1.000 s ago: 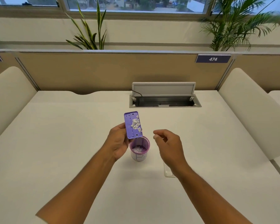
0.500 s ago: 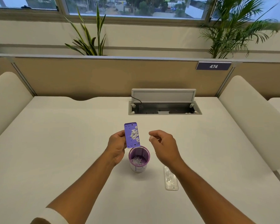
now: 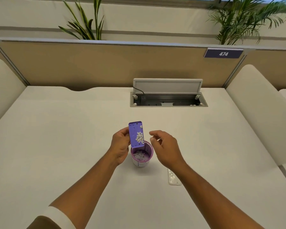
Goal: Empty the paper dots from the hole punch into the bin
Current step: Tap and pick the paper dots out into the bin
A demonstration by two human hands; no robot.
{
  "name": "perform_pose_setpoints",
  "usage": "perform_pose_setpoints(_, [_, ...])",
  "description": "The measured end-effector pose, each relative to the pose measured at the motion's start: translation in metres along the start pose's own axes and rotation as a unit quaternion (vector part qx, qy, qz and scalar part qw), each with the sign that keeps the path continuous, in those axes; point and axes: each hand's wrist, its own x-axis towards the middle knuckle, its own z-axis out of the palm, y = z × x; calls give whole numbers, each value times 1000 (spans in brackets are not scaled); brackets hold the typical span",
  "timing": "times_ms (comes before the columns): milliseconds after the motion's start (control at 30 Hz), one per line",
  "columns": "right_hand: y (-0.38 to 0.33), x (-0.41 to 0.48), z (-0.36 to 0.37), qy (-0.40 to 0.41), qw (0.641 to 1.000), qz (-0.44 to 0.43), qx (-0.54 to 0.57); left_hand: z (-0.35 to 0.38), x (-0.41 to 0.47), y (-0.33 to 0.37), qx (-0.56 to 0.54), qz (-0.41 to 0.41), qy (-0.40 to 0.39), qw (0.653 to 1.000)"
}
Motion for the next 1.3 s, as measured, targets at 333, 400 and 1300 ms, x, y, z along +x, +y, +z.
perform_pose_setpoints(333, [5,-12,8,-6,995,-72,-73,3,-4,-3,4,28,-9,1000])
perform_pose_setpoints(400, [5,-13,9,-6,990,-87,-107,3,-6,-4,5,41,-8,999])
perform_pose_setpoints(1300, [11,-28,17,2,950,-166,-266,10,-24,-7,55,87,-19,994])
